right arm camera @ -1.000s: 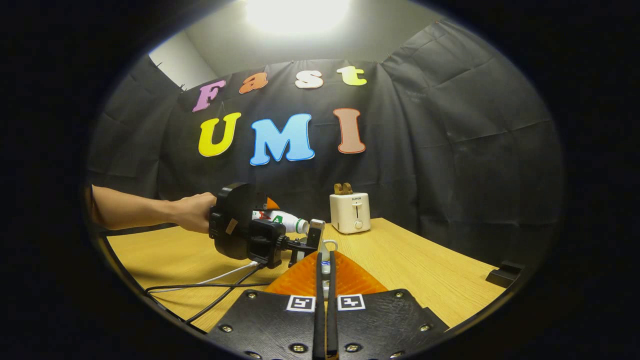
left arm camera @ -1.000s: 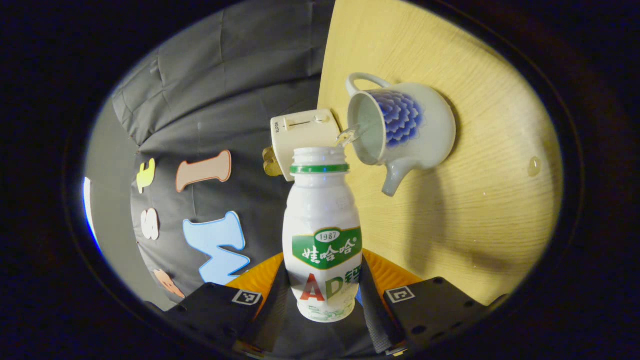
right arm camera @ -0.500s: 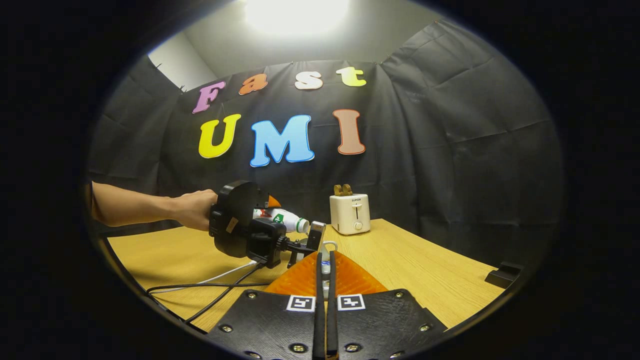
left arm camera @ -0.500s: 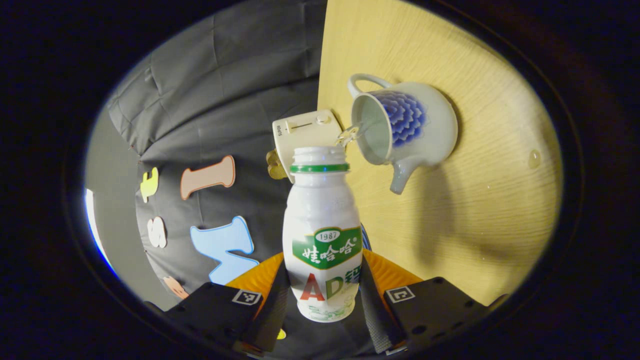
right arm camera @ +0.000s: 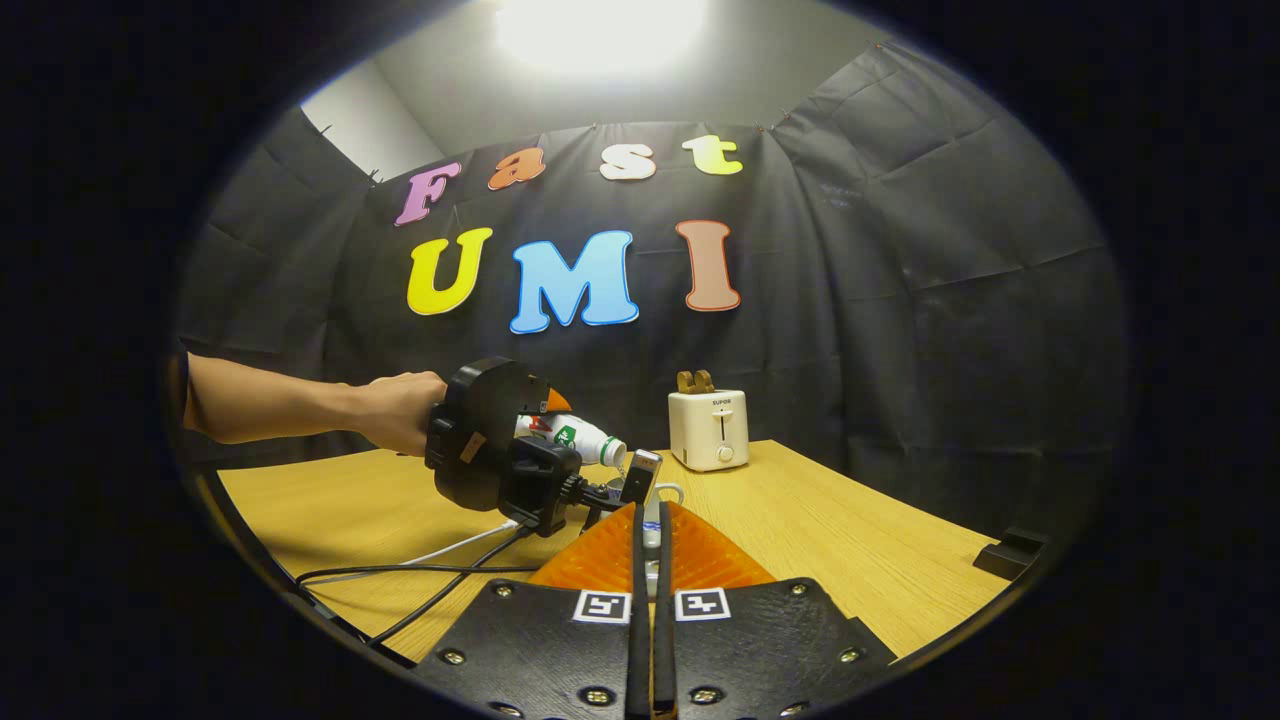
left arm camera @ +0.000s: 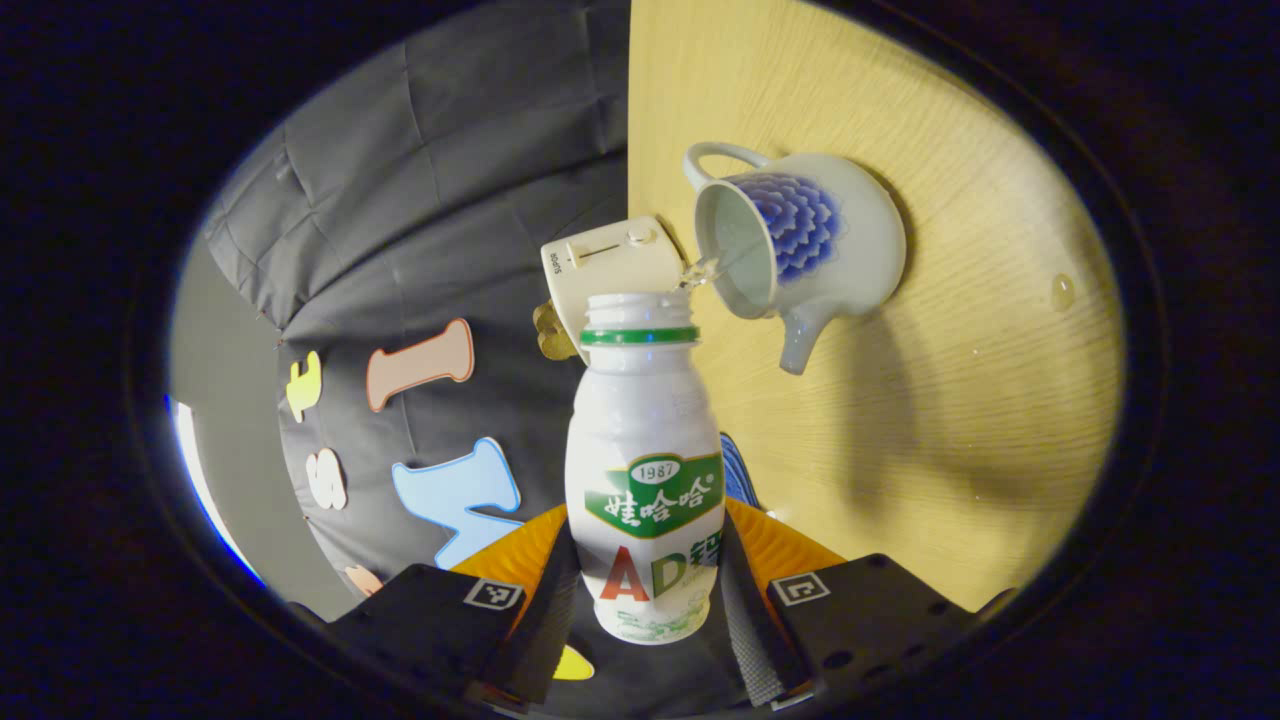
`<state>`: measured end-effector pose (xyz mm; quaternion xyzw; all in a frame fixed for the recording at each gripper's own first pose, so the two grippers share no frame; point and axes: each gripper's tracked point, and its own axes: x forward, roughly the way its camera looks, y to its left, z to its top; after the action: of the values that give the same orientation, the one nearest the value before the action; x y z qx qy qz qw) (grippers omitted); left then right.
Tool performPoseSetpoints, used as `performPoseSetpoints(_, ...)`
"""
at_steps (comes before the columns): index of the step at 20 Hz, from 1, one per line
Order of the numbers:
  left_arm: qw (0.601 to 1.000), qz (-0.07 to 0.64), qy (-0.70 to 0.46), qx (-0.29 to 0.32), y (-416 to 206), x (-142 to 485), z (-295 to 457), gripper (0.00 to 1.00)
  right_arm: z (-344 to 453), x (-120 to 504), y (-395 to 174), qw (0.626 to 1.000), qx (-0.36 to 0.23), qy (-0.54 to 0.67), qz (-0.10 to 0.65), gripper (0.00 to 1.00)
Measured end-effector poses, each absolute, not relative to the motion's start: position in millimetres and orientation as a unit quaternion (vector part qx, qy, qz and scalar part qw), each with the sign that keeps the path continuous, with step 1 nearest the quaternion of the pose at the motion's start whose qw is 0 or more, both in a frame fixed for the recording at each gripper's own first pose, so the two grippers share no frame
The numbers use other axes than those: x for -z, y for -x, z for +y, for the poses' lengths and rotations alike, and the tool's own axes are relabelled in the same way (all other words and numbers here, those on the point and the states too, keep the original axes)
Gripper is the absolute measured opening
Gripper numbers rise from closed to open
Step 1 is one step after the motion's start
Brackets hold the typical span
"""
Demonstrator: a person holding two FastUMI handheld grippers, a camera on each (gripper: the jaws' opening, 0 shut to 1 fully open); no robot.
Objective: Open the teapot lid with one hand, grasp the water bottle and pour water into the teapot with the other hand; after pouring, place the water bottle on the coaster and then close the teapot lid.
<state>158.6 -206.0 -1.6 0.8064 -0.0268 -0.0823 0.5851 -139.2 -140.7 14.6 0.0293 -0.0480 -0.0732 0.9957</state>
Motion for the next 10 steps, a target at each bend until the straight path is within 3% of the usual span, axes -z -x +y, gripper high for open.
performPoseSetpoints(1,0.583,-0.027,-0.808,0.084,-159.7,0.8,-205.2,0.80,-140.4,-14.3,138.6,0.996,0.072,-0.029,-0.047,0.02)
performPoseSetpoints(6,0.566,-0.030,-0.820,0.082,-157.1,-0.7,-207.8,0.80,-141.8,-13.8,139.1,0.996,0.072,-0.027,-0.045,0.02)
performPoseSetpoints(7,0.562,-0.031,-0.822,0.082,-157.2,-1.2,-208.1,0.75,-142.3,-14.8,139.9,0.996,0.072,-0.027,-0.047,0.02)
performPoseSetpoints(10,0.550,-0.034,-0.830,0.086,-155.3,-2.0,-210.2,0.75,-141.5,-16.8,140.5,0.996,0.071,-0.028,-0.049,0.02)
